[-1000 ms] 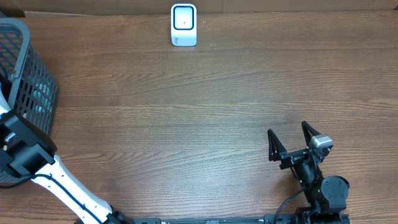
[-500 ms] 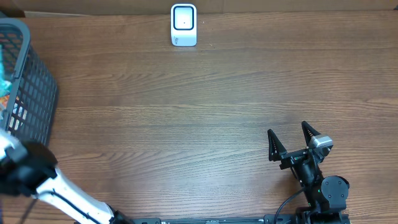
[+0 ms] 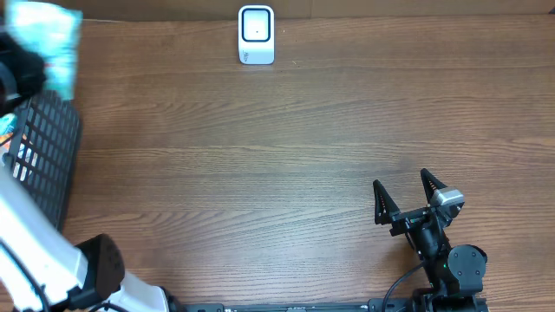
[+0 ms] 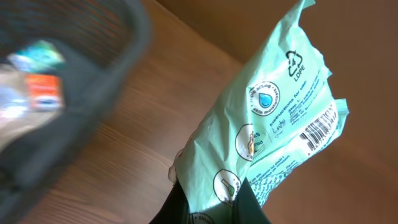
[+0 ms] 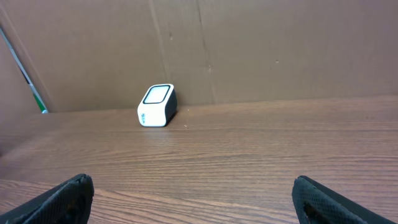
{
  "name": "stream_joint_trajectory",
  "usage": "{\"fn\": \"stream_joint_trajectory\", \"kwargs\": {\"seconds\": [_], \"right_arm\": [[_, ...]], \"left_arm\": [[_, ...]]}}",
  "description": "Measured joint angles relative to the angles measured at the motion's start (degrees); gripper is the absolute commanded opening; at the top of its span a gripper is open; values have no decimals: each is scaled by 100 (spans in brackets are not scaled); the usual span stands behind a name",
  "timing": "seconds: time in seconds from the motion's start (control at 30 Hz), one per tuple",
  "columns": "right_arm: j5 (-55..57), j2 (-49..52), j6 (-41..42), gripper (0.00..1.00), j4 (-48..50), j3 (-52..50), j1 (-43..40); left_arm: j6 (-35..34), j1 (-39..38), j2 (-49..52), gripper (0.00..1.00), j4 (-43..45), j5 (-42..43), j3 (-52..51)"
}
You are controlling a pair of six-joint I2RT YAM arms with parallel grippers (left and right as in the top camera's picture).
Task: Scan the item barcode
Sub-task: 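Carry the green packet to the table center and release it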
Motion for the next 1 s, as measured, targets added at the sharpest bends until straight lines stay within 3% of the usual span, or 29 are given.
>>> {"fn": "stream_joint_trajectory", "kwargs": {"seconds": [0.23,0.63,0.77,1.0], "right_arm": [[2,0,2,100,-4,0,0],[2,0,0,100,0,0,2],[0,0,2,100,-2,0,0],[4,0,0,100,0,0,0]], "left_arm": [[520,-1668,243,5,404,76,-2020],[739,-3790,297,4,3661,225,-5803],[330,-4201,297,4,4962,321,-6677],[-1390,-4653,308,4,6730,369,-7943]]}}
